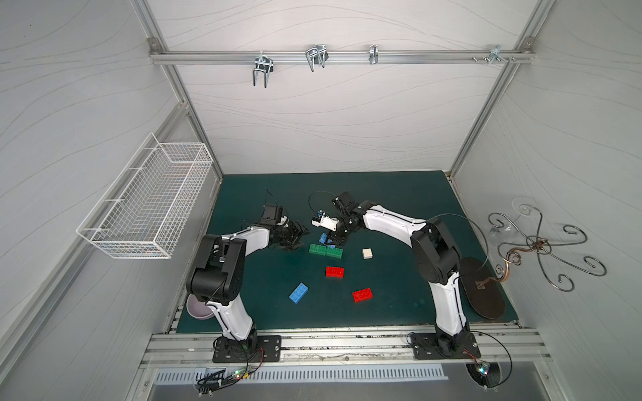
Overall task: Assemble a small pinwheel with lego
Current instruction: Assemble the lego brick with the lego brick.
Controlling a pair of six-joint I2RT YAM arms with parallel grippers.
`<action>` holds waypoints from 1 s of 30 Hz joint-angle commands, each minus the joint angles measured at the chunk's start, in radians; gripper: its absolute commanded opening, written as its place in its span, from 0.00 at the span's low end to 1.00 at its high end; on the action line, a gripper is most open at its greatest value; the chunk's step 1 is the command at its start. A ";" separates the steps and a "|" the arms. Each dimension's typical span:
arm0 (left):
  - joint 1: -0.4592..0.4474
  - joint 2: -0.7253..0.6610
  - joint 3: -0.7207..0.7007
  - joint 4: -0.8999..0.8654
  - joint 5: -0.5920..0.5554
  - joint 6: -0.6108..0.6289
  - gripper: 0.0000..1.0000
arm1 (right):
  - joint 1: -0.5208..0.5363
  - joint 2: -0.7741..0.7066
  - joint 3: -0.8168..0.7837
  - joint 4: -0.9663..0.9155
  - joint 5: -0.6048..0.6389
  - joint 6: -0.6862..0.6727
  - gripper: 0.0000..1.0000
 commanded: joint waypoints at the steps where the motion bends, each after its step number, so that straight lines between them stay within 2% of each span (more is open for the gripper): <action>1: -0.009 0.018 0.005 0.034 0.016 0.000 0.65 | -0.003 -0.012 -0.014 -0.032 -0.012 -0.014 0.23; 7: -0.016 0.025 0.002 0.042 0.015 -0.001 0.65 | -0.003 -0.040 -0.036 -0.023 -0.010 -0.016 0.23; 30: -0.013 0.046 -0.006 0.078 0.040 -0.022 0.65 | 0.047 0.035 -0.009 -0.016 0.051 -0.067 0.23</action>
